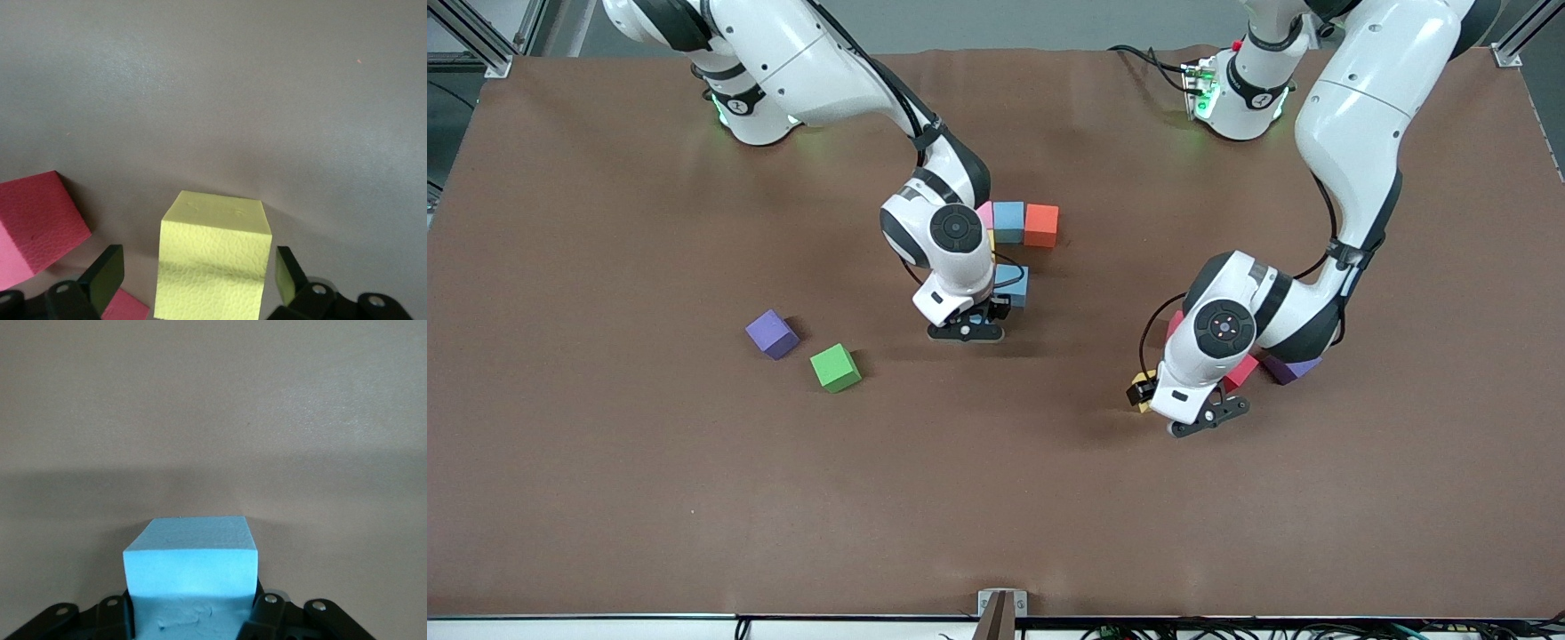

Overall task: Arrange 11 blocks into digit 3
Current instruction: 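Carry the yellow and blue blocks toward the column with both grippers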

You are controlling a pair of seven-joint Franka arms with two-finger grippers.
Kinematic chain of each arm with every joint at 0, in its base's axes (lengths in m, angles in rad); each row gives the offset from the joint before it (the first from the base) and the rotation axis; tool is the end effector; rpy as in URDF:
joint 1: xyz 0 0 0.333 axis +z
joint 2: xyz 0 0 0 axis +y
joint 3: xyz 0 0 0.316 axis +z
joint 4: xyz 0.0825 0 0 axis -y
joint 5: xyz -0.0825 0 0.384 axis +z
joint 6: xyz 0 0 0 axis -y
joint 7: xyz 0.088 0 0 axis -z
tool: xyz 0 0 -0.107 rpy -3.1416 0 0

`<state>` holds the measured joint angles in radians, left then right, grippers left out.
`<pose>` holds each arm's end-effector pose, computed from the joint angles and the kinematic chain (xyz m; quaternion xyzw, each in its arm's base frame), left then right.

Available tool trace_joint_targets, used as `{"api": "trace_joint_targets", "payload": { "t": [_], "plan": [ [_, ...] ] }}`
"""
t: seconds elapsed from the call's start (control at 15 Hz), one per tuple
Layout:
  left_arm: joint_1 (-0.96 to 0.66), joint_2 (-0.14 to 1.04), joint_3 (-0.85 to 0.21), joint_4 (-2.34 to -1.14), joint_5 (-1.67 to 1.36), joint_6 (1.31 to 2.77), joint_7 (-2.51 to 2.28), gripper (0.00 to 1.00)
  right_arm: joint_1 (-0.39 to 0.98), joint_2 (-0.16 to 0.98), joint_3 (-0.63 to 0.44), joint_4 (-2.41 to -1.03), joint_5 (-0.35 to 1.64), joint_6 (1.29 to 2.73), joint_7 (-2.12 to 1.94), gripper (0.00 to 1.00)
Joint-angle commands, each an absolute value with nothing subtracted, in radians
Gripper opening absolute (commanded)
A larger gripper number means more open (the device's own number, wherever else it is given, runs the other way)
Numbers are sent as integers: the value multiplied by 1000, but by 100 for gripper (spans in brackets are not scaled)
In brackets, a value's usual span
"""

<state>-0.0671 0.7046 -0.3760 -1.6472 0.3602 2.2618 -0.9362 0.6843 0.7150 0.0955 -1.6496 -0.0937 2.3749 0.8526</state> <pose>0.6321 -0.2566 0.2205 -0.9857 -0.1671 0.0002 0.0204 0.4945 0.4770 0.1973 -0.9999 0.0147 -0.0061 0.0043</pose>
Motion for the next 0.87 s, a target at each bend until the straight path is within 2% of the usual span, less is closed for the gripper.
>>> {"api": "trace_joint_targets", "payload": {
  "t": [0.0,0.07,0.13,0.27,0.53,0.8],
  "plan": [
    [-66,721,-382,-1631,379,2272,-925,100,703,701,94,-1697,-78,2381,862,14],
    [-66,722,-382,-1629,379,2272,-923,98,704,701,94,-1697,-78,2379,862,14],
    [-66,726,-382,-1629,379,2272,-923,84,706,701,94,-1697,-78,2379,862,14],
    [-67,727,-382,-1628,380,2272,-913,50,710,701,94,-1698,-78,2379,862,14],
    [-78,726,-382,-1628,373,2278,-933,28,710,701,94,-1704,-78,2379,861,14],
    [-113,712,-396,-1626,364,2269,-1295,27,710,699,94,-1704,-78,2379,861,14]
  ]
}}
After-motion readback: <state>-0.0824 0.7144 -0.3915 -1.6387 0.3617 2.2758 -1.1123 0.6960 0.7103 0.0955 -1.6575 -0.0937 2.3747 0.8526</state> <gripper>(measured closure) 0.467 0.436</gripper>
